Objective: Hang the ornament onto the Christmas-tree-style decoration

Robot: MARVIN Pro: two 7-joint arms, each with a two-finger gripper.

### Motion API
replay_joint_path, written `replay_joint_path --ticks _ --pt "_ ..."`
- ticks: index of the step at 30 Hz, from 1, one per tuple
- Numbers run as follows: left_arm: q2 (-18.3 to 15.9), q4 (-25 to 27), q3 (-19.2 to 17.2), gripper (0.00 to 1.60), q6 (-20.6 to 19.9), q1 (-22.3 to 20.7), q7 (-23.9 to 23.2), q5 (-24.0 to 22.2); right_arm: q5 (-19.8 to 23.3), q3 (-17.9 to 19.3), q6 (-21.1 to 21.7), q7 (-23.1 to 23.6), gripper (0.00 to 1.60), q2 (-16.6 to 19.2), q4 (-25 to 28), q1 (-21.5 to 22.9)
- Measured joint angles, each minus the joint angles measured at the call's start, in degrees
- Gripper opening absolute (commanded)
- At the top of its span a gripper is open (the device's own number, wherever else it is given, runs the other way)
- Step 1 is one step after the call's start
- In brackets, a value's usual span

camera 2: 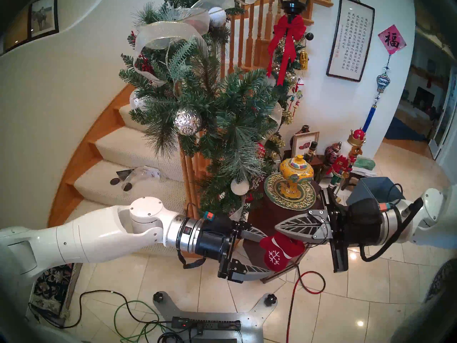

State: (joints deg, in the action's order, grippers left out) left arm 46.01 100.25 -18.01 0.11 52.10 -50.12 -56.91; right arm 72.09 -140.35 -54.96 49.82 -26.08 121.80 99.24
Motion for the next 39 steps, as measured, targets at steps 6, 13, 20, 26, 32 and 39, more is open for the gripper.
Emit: replay_joint_path --ticks 6,13,20,26,32,39 --pt "0.43 0.02 0.54 1.6 0.13 0.27 -0.11 0.27 -0.1 0.05 0.0 0.0 0.0 -0.2 0.69 0.87" --pt "0.87 0.52 0.85 1.6 0.38 0.56 -0.11 0.42 0.21 -0.06 0.0 0.0 0.0 -0.34 1.25 1.72" --pt "1.07 0.99 0.54 1.6 0.4 0.57 -0.11 -0.09 0.4 -0.83 0.0 0.0 0.0 -0.2 1.39 2.29" --pt "1.08 1.28 0.22 1.07 0.37 0.53 -0.15 -0.48 0.4 -1.2 0.0 0.0 0.0 0.2 1.4 2.56" --pt "0.98 1.4 0.01 0.31 0.35 0.49 -0.41 -0.67 0.37 -1.24 0.0 0.0 0.0 0.6 1.26 2.68" --pt "0.69 1.36 -0.18 0.0 0.4 0.5 -0.68 -0.81 0.34 -1.05 0.0 0.0 0.0 0.94 0.9 2.69"
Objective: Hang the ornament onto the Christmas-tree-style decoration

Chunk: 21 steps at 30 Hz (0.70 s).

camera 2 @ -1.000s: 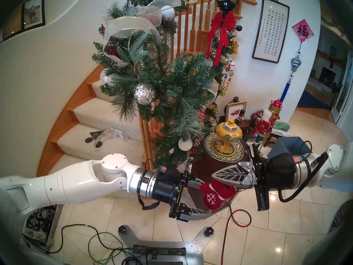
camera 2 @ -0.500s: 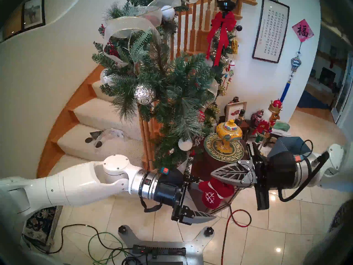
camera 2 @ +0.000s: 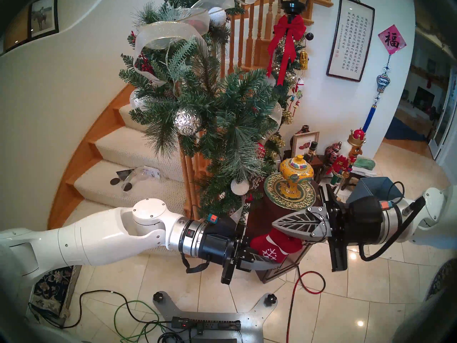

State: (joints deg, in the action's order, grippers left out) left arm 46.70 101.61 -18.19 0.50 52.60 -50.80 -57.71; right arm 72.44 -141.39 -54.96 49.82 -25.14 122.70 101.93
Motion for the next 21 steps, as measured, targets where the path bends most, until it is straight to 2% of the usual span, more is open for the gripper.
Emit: replay_joint_path --ticks 5,7,8,9,21 --pt "-0.17 -0.07 -0.21 0.0 0.31 0.07 -0.16 -0.18 -0.01 0.17 0.0 0.0 0.0 0.19 -0.29 -0.03" --pt "-0.27 -0.12 -0.38 0.0 0.55 0.11 -0.26 -0.29 0.01 0.37 0.0 0.0 1.49 0.24 -0.4 -0.15" --pt "-0.29 -0.13 -0.41 0.0 0.61 0.12 -0.28 -0.31 0.02 0.41 0.0 0.0 1.49 0.26 -0.43 -0.19" --pt "-0.31 -0.15 -0.44 0.0 0.66 0.12 -0.3 -0.34 0.04 0.46 0.0 0.0 1.6 0.27 -0.45 -0.24" --pt "-0.65 -0.39 -0.85 0.0 1.49 0.25 -0.76 -0.67 0.9 0.96 -0.01 0.0 1.6 0.17 -0.9 -1.42"
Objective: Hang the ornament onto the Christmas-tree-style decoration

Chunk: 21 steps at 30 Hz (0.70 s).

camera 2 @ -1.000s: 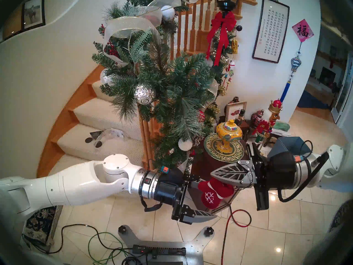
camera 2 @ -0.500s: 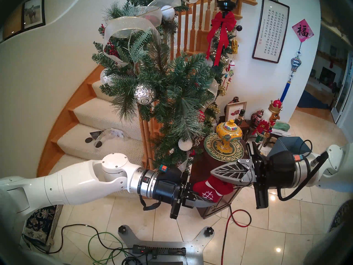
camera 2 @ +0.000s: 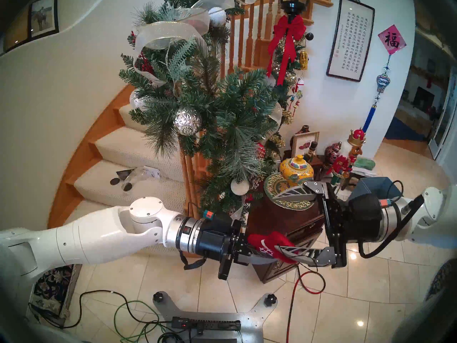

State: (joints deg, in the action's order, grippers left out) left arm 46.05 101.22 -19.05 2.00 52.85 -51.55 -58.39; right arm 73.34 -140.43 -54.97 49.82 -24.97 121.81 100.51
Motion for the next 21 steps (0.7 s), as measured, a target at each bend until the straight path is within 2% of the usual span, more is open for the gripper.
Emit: replay_joint_path --ticks 7,21 --pt "-0.98 0.6 0.0 0.0 0.37 0.32 -0.33 0.0 0.06 -1.06 0.0 0.0 1.6 -0.76 -0.36 0.27" --pt "-5.28 2.32 -0.35 0.0 1.87 2.28 -1.44 -0.1 -0.96 -3.49 -0.01 -0.01 1.6 -1.37 -0.66 2.33"
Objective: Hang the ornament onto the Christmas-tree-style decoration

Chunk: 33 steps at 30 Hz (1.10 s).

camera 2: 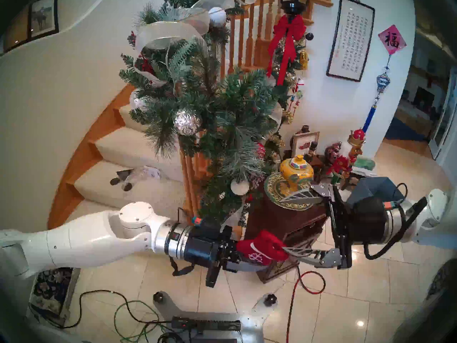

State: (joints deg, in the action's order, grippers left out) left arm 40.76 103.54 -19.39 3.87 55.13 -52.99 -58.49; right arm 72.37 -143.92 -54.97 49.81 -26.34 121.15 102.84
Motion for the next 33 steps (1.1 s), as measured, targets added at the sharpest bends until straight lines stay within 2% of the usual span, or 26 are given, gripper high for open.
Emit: replay_joint_path --ticks 10,33 --pt "-2.36 0.38 -0.36 0.0 0.83 1.26 -0.46 -0.05 -0.7 -0.81 0.0 0.0 1.6 0.59 0.58 1.27" --pt "-5.22 -0.69 -0.73 0.0 1.8 2.17 -1.38 -0.15 -0.44 -6.53 0.0 0.0 1.6 0.94 -0.88 5.49"
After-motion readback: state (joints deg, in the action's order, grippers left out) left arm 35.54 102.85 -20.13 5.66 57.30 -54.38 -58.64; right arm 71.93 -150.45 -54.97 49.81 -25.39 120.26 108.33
